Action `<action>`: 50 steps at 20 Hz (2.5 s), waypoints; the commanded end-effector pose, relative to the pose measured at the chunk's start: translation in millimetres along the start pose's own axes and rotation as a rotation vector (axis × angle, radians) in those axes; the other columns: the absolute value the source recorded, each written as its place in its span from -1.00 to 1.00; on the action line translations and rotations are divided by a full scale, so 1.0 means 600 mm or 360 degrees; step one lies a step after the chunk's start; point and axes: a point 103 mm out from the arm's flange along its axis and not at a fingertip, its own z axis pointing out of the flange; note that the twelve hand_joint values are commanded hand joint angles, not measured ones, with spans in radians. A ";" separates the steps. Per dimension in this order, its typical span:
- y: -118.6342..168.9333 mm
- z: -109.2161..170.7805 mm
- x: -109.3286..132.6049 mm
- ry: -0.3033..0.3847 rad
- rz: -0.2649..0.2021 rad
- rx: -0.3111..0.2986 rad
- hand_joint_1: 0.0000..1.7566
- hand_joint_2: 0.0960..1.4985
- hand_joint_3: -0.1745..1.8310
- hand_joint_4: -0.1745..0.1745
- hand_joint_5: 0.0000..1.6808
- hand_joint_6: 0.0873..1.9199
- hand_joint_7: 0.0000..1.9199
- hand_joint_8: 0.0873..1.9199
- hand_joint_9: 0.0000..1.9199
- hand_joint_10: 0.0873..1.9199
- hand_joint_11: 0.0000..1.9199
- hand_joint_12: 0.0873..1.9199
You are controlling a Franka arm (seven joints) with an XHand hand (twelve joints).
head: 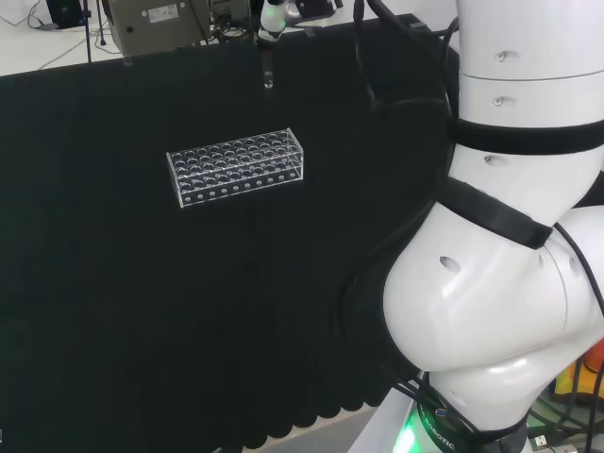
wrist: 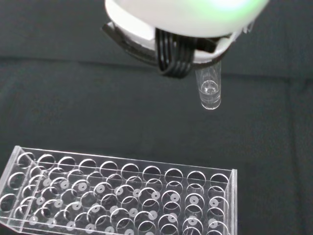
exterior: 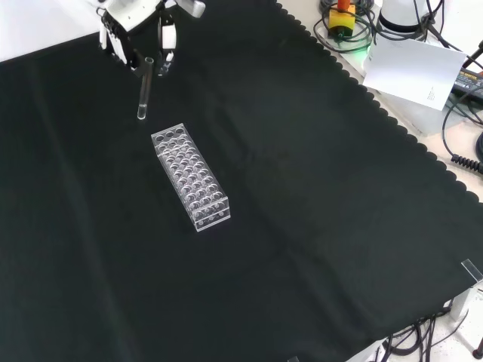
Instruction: Shake the test tube.
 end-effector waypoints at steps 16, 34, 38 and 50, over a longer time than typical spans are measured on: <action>-0.049 -0.023 0.079 0.0118 -0.0135 -0.0036 0.63 -0.29 -0.15 -1.00 0.58 -0.51 0.47 -0.31 0.55 -1.00 -0.06 0.20; -0.045 -0.031 0.114 0.0120 -0.0181 -0.0038 0.63 -0.29 -0.14 -1.00 0.58 -0.52 0.47 -0.31 0.56 -1.00 -0.06 0.20; -0.055 -0.027 0.030 0.0097 0.0009 -0.0037 0.63 -0.30 -0.14 -1.00 0.59 -0.52 0.47 -0.31 0.56 -1.00 -0.06 0.20; -0.108 -0.033 -0.162 -0.0044 0.0421 0.0010 0.63 -0.30 -0.14 -1.00 0.59 -0.52 0.47 -0.31 0.56 -1.00 -0.06 0.20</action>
